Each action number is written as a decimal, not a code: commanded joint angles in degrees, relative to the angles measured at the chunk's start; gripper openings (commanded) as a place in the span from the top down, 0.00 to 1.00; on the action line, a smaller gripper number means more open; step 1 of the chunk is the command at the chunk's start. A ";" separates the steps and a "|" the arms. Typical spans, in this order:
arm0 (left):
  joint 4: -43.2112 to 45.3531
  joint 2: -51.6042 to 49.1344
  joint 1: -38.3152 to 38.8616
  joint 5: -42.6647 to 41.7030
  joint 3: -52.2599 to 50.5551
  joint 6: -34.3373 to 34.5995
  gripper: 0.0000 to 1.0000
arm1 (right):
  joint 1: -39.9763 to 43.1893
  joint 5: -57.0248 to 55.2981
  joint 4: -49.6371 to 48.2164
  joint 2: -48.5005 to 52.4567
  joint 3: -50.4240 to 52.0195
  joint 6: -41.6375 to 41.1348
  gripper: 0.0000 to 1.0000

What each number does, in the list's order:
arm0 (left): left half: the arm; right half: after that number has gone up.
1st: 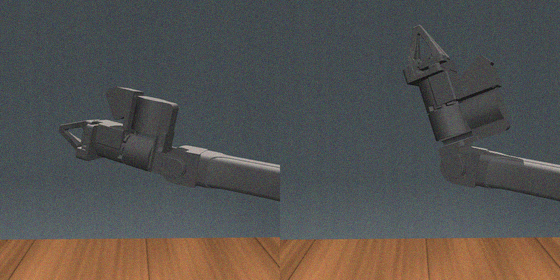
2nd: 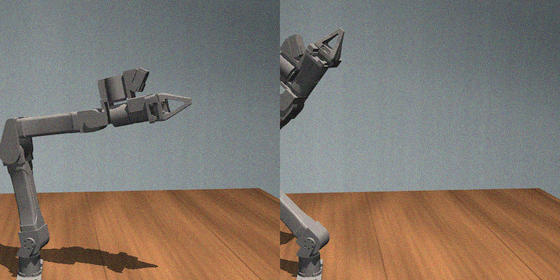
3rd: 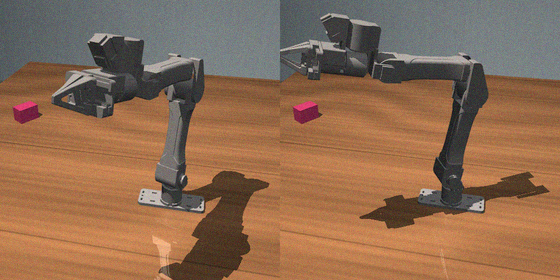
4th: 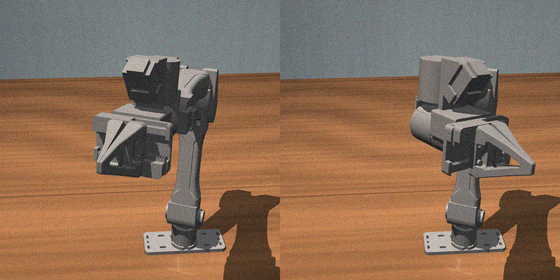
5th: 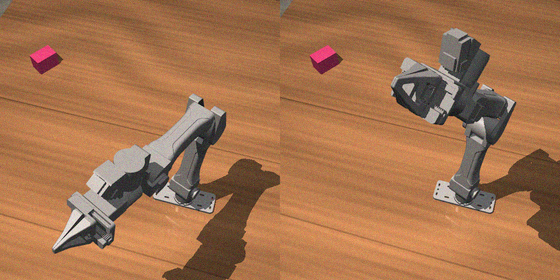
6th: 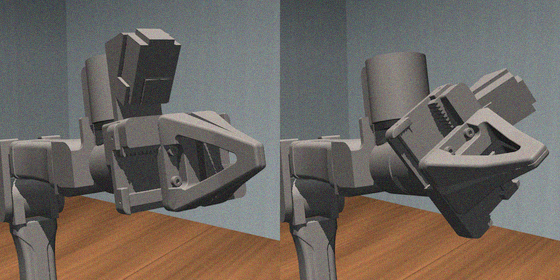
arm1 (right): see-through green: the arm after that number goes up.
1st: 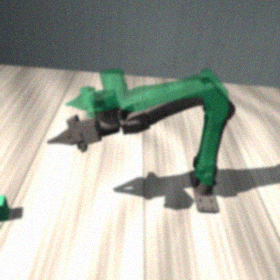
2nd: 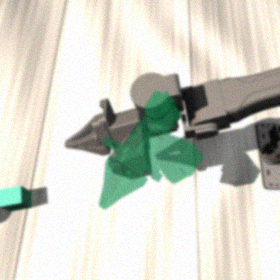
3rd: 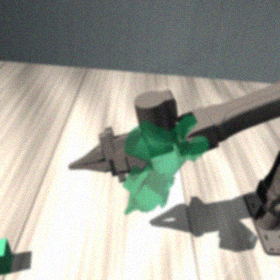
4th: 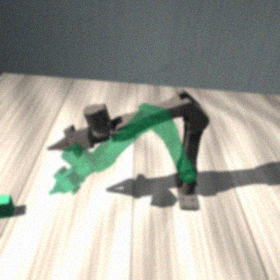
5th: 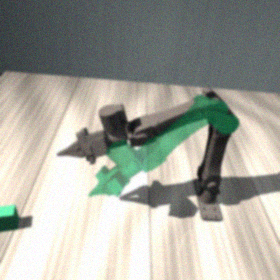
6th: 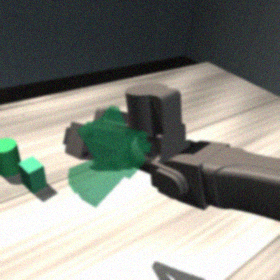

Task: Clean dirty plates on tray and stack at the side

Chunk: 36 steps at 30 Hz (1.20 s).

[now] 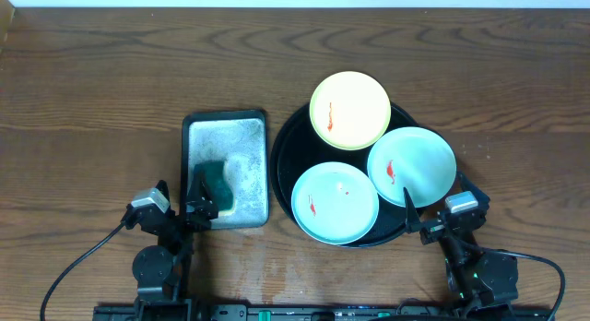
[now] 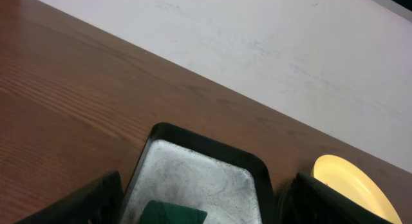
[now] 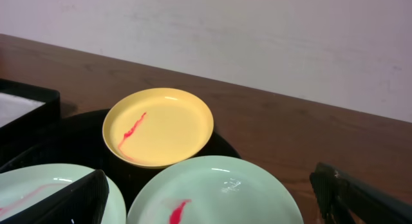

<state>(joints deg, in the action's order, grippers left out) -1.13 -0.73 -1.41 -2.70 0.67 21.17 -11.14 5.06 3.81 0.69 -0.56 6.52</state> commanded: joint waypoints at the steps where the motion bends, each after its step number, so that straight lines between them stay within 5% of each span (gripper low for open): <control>1: -2.73 0.50 -0.13 0.35 -0.42 0.28 0.16 | 0.98 -0.55 0.02 -0.31 0.26 0.39 0.01; 36: -2.10 0.50 -0.13 -3.52 -0.42 0.61 0.16 | 0.96 0.33 -0.24 -0.31 0.26 0.33 0.01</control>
<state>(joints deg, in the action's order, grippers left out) -1.02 -0.73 -1.41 -3.33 0.67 21.17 -11.14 5.08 3.77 0.69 -0.56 6.52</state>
